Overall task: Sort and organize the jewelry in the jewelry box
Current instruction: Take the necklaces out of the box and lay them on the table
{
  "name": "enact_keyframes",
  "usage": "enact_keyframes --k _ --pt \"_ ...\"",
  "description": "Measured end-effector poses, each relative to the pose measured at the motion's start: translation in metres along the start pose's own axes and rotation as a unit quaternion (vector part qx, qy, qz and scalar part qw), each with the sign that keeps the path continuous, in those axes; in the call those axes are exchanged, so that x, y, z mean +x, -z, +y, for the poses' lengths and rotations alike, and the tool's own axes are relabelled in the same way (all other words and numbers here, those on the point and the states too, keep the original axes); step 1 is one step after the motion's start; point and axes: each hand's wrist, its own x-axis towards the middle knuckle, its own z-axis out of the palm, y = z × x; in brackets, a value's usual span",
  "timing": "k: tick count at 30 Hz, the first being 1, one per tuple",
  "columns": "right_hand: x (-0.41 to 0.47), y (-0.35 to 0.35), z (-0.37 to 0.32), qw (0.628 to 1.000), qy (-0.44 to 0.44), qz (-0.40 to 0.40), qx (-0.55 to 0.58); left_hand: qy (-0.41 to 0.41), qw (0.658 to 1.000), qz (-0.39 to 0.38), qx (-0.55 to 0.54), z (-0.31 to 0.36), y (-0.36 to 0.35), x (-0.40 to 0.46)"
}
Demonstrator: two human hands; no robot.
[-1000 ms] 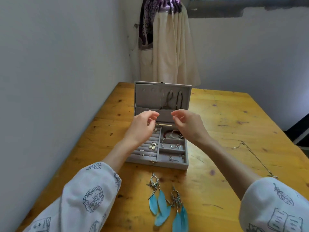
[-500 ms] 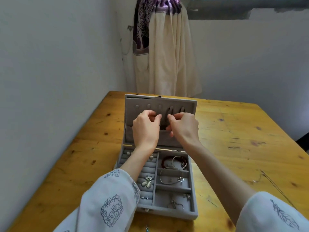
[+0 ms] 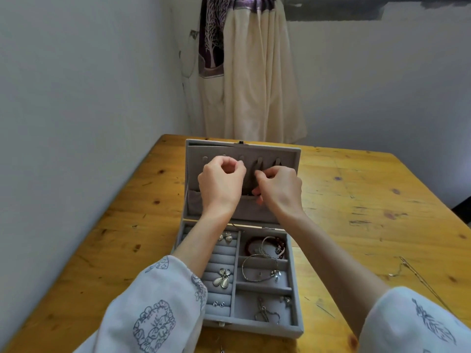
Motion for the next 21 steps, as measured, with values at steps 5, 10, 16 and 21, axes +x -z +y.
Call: enact_keyframes --k 5,10,16,21 --pt "0.002 -0.001 -0.002 1.000 0.003 0.014 0.005 -0.015 0.996 -0.029 -0.079 0.015 0.013 0.015" --pt "0.000 0.000 -0.005 0.997 0.057 0.001 0.054 -0.065 0.982 -0.109 -0.141 0.028 0.027 0.019" --pt "-0.009 0.003 -0.012 0.986 0.134 -0.091 0.031 -0.121 0.953 -0.186 -0.205 0.057 0.043 0.014" --pt "-0.021 0.015 -0.015 0.974 0.135 -0.165 0.075 -0.130 0.935 -0.208 -0.254 0.083 0.055 0.011"
